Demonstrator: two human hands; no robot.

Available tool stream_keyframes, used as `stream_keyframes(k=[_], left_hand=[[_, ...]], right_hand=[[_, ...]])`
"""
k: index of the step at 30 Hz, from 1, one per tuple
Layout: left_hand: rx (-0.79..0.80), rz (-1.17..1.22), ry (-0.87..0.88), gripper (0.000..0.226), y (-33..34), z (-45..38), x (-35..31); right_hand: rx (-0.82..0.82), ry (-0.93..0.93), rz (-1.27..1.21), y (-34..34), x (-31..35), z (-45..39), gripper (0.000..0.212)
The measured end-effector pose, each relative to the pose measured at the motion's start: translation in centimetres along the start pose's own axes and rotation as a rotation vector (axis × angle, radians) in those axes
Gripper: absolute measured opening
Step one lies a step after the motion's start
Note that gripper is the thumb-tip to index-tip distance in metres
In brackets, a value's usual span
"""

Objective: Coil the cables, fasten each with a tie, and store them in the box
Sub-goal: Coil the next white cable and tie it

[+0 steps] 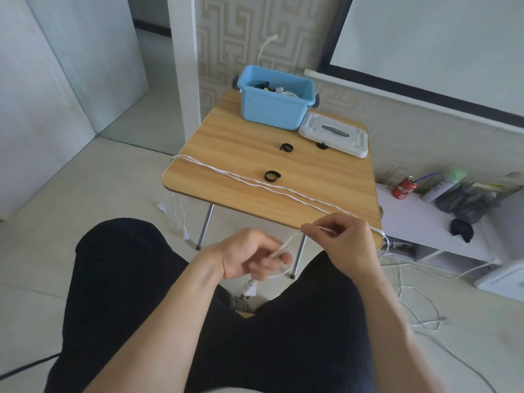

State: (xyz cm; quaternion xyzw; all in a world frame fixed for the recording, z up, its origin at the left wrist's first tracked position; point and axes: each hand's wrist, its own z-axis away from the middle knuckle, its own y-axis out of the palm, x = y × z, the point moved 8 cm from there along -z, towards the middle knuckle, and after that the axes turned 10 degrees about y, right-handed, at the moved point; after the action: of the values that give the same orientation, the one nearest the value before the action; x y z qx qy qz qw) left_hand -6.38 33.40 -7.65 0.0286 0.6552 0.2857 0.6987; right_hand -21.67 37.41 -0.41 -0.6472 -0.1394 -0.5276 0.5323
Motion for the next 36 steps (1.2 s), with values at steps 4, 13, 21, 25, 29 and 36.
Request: stream_keyframes(k=[4, 13, 21, 25, 29, 36], left_hand=[[-0.11, 0.439, 0.182, 0.035, -1.4, 0.0, -2.1], [-0.8, 0.851, 0.54, 0.029, -7.8, 1.5, -2.3], [-0.767, -0.387, 0.245, 0.025, -6.5, 1.0, -1.9], [-0.294, -0.461, -0.015, 0.019, -2.6, -0.6, 1.0], [-0.054, -0.12, -0.063, 0.039, 0.6, -0.9, 1.3], [-0.227, 0.654, 0.233, 0.043, -1.2, -0.8, -1.8]], right_hand=[[0.166, 0.029, 0.098, 3.2, -2.0, 0.7, 0.026], [0.463, 0.074, 0.483, 6.9, -4.3, 3.7, 0.03], [0.488, 0.049, 0.504, 5.4, -1.2, 4.7, 0.038], [0.204, -0.053, 0.324, 2.6, 0.7, 3.0, 0.034], [0.073, -0.014, 0.076, 1.1, 0.5, 1.7, 0.019], [0.158, 0.035, 0.127, 3.2, -2.4, 1.6, 0.023]])
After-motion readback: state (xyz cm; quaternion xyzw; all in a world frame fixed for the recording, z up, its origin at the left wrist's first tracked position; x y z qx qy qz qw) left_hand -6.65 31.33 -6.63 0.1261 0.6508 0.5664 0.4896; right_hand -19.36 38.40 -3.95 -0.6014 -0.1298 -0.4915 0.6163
